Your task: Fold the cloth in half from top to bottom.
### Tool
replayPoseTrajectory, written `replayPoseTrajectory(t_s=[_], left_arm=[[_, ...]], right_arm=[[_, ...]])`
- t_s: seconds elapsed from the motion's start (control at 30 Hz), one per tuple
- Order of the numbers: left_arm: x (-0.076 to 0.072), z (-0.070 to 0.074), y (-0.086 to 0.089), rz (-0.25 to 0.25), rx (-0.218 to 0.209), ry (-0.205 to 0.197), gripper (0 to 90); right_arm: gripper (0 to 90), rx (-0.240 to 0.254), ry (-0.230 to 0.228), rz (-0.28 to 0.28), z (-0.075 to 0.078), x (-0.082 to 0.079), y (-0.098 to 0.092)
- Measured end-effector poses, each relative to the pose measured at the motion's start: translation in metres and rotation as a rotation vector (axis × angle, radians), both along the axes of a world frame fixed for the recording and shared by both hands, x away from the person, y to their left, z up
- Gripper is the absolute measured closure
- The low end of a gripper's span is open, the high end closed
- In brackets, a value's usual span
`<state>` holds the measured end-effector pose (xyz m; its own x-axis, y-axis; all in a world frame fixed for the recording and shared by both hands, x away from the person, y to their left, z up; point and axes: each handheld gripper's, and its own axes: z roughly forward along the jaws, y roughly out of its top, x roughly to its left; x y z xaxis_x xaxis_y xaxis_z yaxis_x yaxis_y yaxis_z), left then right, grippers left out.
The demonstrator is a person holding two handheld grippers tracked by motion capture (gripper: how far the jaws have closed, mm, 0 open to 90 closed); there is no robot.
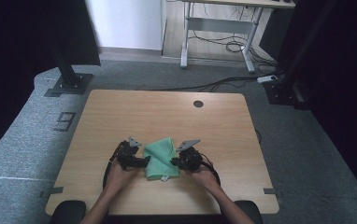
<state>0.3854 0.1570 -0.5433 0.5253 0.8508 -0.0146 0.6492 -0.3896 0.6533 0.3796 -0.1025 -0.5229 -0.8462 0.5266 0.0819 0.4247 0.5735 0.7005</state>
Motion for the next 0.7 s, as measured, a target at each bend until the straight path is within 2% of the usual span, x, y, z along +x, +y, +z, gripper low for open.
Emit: replayPoseTrajectory(t_s=[0.1, 0.23, 0.37, 0.47, 0.53, 0.6, 0.7], left_arm=[[-0.001, 0.000, 0.000, 0.007, -0.003, -0.002, 14.4], [-0.001, -0.001, 0.000, 0.011, -0.005, -0.005, 14.4], [-0.001, -0.001, 0.000, 0.009, -0.008, -0.009, 14.4], [-0.001, -0.001, 0.000, -0.001, -0.007, -0.006, 14.6], [0.000, 0.001, 0.000, -0.014, -0.002, 0.003, 16.6], [-0.002, 0.004, -0.001, -0.024, 0.012, 0.018, 17.8], [-0.006, 0.008, -0.001, -0.042, 0.027, 0.012, 17.6]], right_arm=[[83.2, 0.027, 0.000, 0.015, 0.008, -0.006, -0.003], [83.2, 0.021, -0.011, 0.042, 0.012, -0.018, -0.005], [82.9, -0.025, -0.019, 0.045, 0.004, -0.023, -0.005], [82.7, -0.018, 0.000, 0.033, -0.006, -0.020, -0.007], [82.7, 0.004, 0.008, 0.028, -0.010, -0.019, -0.008], [82.7, 0.004, 0.003, 0.024, -0.010, -0.019, -0.008], [82.7, -0.006, -0.013, 0.018, -0.006, -0.019, -0.007]])
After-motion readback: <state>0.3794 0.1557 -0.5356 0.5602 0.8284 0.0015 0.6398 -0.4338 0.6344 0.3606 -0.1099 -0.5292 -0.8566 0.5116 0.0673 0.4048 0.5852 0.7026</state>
